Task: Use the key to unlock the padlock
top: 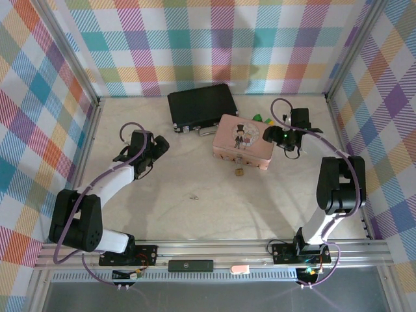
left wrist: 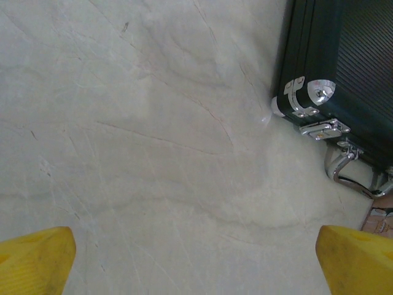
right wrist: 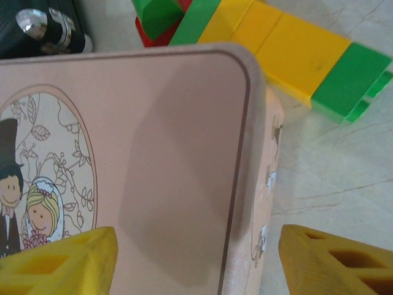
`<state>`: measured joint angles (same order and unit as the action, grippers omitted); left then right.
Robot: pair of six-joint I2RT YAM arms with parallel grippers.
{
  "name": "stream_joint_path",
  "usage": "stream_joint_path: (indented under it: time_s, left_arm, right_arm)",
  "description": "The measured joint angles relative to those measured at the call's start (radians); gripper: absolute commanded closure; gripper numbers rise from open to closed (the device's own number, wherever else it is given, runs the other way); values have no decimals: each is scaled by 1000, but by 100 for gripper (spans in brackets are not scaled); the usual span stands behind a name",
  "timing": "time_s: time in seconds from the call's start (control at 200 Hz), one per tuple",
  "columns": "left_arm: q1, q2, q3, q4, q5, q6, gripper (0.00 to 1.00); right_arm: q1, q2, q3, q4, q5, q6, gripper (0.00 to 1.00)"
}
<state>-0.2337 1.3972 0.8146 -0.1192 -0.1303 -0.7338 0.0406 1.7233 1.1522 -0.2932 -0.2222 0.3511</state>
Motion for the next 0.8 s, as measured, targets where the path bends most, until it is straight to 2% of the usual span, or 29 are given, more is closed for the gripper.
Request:
stream_joint_path:
  time_s: [0.23, 0.375, 0.53, 0.8]
  left_arm:
    - [-2, -47, -1, -13, 16, -3, 0]
    - [-2, -48, -20, 20, 43, -19, 0]
    - [-4, -40, -26, 33, 85, -26, 0]
    - [-51, 23, -7, 46, 152, -26, 0]
  right_arm:
    - [14, -2, -33, 10, -44, -34, 50]
    - [27, -62, -104, 25, -61, -55, 57]
    - [57, -122, -164, 7, -70, -81, 60]
    - [172, -99, -130, -25, -105, -139, 60]
